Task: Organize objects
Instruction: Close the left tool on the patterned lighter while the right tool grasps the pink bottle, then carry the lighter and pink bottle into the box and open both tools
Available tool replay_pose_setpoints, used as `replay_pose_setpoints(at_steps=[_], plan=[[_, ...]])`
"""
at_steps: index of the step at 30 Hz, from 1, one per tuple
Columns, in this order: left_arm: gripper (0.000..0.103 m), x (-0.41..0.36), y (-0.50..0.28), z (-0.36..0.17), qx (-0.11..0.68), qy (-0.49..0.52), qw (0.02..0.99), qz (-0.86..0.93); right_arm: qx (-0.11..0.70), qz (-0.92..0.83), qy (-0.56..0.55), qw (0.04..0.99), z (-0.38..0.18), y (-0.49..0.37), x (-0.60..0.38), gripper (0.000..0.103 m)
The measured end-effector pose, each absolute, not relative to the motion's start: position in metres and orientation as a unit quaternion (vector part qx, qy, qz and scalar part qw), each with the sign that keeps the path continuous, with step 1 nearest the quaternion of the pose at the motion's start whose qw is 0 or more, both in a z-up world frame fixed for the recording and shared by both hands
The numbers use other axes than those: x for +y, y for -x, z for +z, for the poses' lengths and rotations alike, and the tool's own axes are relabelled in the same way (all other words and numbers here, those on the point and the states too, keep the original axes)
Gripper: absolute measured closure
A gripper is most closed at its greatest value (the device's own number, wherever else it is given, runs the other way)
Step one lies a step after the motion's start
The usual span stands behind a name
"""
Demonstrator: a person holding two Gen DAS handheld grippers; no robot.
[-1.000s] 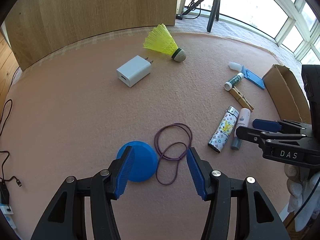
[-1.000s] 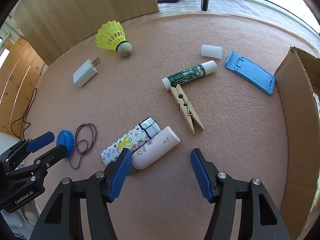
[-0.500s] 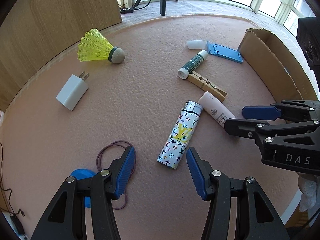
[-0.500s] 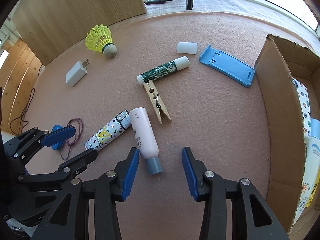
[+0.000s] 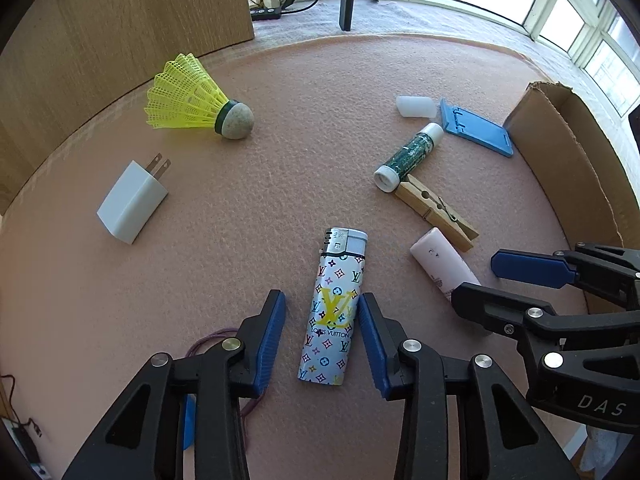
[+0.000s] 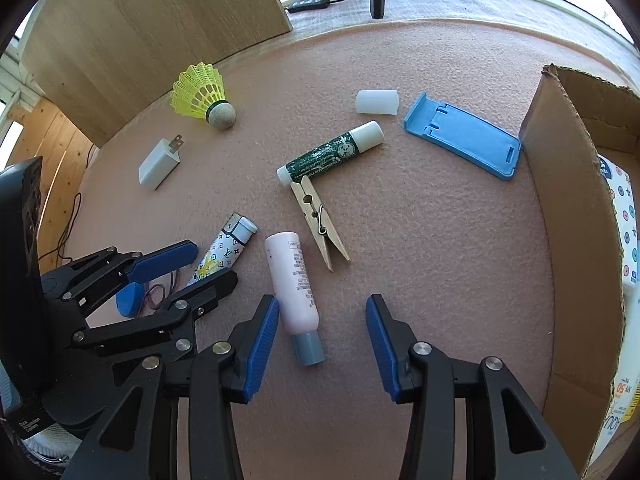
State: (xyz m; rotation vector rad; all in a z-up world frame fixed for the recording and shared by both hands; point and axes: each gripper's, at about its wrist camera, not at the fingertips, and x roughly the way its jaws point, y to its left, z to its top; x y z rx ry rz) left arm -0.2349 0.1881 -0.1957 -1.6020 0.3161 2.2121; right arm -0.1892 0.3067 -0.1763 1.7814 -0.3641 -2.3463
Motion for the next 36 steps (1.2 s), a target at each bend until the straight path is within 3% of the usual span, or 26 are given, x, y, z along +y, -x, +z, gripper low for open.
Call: replay_pose_setpoints(at_steps=[4,13,17,28,36], plan=[[0.076,0.177,0.235,-0.195,0.091,0.571,0.177,0.796,-0.095,-0.79,-0.6,0.082,-0.176,0.195,0.296,0.061],[0.078,0.149,0.225,-0.196,0.054,0.567,0.175,0.803,-0.013,-0.798,-0.599,0.073,-0.176,0.196,0.273,0.062],[0.078,0.14,0.22,-0.195,0.036,0.572,0.178,0.8,0.015,-0.801,-0.594,0.078,-0.177,0.19,0.267,0.083],[0.078,0.129,0.171,-0.186,-0.024,0.584,0.192,0.789,-0.047,-0.815,-0.571,0.087,-0.161,0.154,0.291,0.085],[0.078,0.154,0.155,-0.165,-0.001,0.566,0.207,0.798,-0.082,-0.835,-0.538,0.083,-0.125,0.117,0.323,0.085]])
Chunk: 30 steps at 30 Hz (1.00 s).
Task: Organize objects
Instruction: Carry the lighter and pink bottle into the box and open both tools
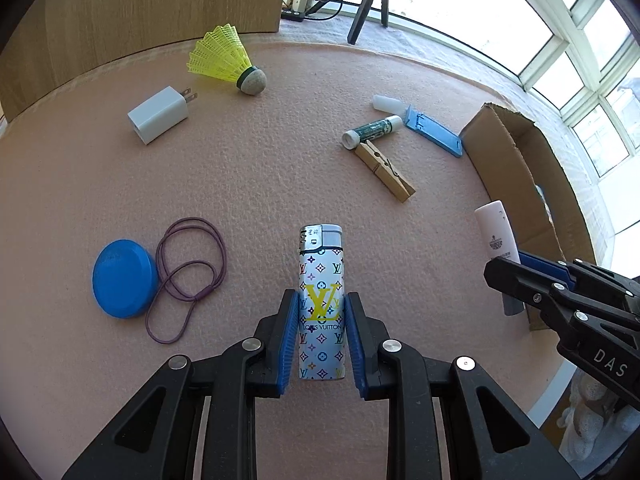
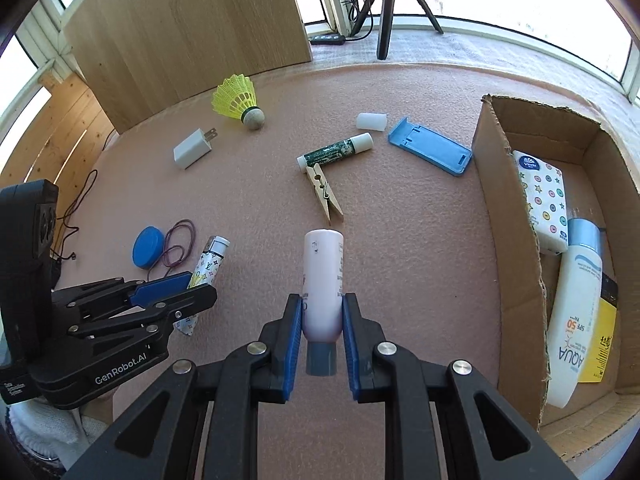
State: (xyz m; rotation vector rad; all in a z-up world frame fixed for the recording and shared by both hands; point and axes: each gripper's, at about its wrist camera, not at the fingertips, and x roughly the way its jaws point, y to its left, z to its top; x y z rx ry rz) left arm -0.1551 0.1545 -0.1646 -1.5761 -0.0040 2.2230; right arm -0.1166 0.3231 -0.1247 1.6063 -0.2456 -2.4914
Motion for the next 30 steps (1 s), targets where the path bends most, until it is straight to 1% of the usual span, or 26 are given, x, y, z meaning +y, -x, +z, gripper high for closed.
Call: replay_pose_setpoints(at_steps=[6,12,20,25,30], plan=[[0.078,0.188,0.151,-0.137,0.016,0.542,0.239,0.805,-0.097,-0.852,-0.511,0.056,-0.096,0.092,0.368,0.085],[0.078,0.243,0.15,-0.116,0.033,0.52,0.279,0.807,-0.116,-0.861,-0.495,0.001,-0.082,0.073,0.429,0.085],[0.078,0.321,0.142,-0.105,0.05,0.505,0.332,0.795,-0.13,-0.863,-0.486,-0.05,-0.079,0.059,0.487,0.085],[0.078,0.362,0.138,-0.108,0.059,0.503,0.353,0.787,-0.135,-0.862,-0.486,-0.06,-0.085,0.057,0.504,0.085],[0.078,0.386,0.133,-0.11,0.072,0.502,0.36,0.783,-0.138,-0.86,-0.487,-0.063,-0.09,0.057,0.513,0.085]])
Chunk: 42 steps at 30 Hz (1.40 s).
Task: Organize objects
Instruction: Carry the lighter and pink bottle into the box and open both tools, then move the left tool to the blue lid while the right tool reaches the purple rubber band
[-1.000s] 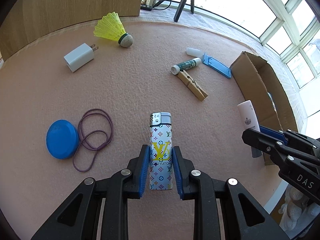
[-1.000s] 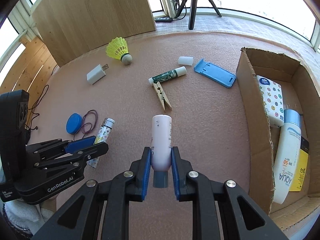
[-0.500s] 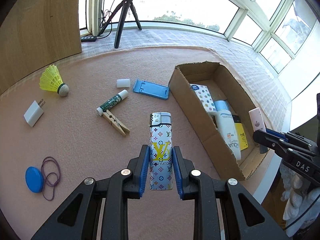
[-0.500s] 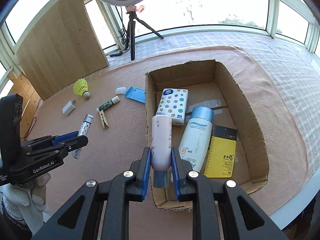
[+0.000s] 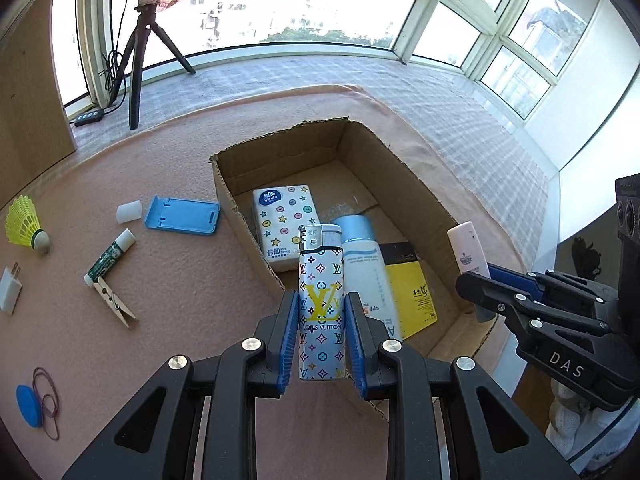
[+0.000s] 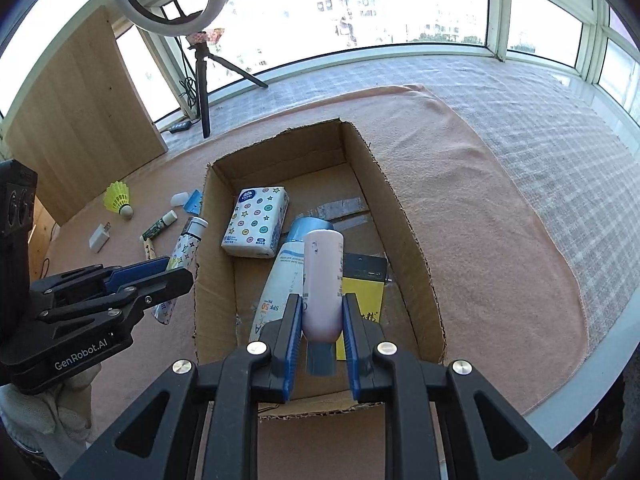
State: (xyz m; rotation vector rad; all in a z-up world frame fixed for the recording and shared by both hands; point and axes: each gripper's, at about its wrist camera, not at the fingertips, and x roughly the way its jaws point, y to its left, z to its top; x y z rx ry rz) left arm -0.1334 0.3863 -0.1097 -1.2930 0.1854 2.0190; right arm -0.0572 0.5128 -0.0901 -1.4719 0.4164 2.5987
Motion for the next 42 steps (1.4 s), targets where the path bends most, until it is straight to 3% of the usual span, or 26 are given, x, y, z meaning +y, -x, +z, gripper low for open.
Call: replay_pose_setpoints(at_steps=[5,7,8,9,29,42], plan=[[0.076,0.396,0.131,-0.111,0.08,0.504,0.367,0.777,0.151,0.858,0.489,0.051,-0.094,0.057,0.518,0.081],[0.053,0.395,0.131,-0.111,0.077,0.508,0.366,0.776,0.168,0.855,0.488,0.041,-0.094,0.056,0.519,0.057],[0.049,0.393,0.131,-0.11,0.076,0.504,0.365,0.779,0.172,0.858,0.483,0.041,-0.093,0.055,0.519,0.045],[0.048,0.391,0.131,-0.108,0.078,0.5,0.362,0.783,0.172,0.86,0.479,0.044,-0.092,0.054,0.519,0.044],[0.048,0.322,0.142,-0.102,0.075,0.496,0.3,0.811,0.132,0.866,0.482,0.029,-0.083,0.066,0.475,0.044],[0.044,0.207,0.175,-0.117,0.035,0.523,0.195,0.829,0.095,0.864,0.493,-0.03,-0.085,0.087,0.396,0.044]])
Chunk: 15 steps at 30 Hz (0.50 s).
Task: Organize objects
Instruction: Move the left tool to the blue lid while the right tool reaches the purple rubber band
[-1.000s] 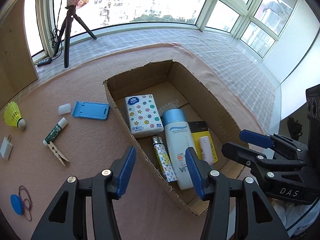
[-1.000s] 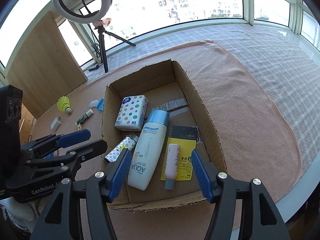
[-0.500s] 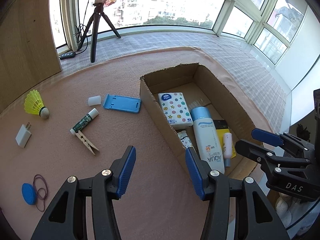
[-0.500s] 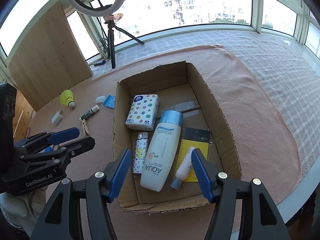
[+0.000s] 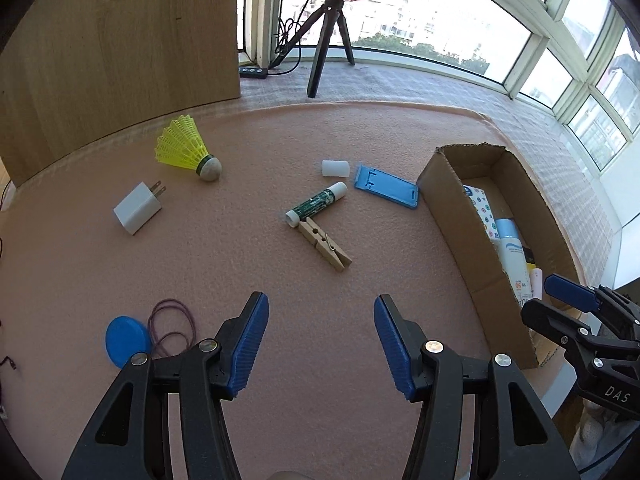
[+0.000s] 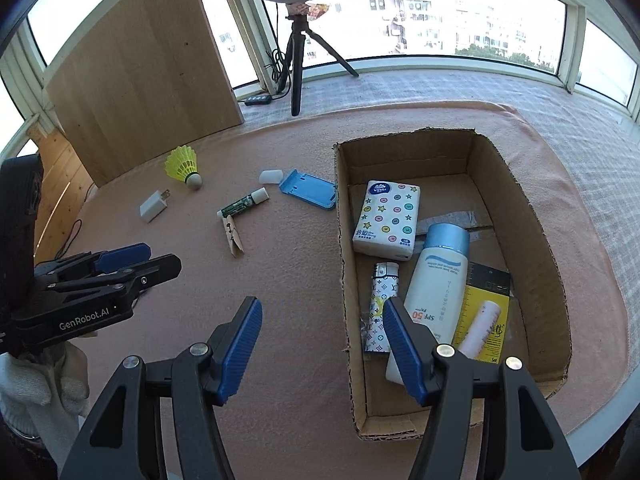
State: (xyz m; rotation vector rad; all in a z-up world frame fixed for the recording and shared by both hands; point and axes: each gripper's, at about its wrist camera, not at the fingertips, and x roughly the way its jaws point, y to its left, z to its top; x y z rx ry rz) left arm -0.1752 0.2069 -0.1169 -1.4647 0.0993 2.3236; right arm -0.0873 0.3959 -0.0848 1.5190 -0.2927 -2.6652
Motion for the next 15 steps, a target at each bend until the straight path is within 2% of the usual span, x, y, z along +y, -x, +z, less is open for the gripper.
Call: replay_pose_setpoints(at_steps=[15], plan=[[0.044,0.07,0.222,-0.162,-0.008,0.57,0.086,0.817,-0.07,-0.846,-0.519,0.099,-0.104,0.122,0.304,0.044]])
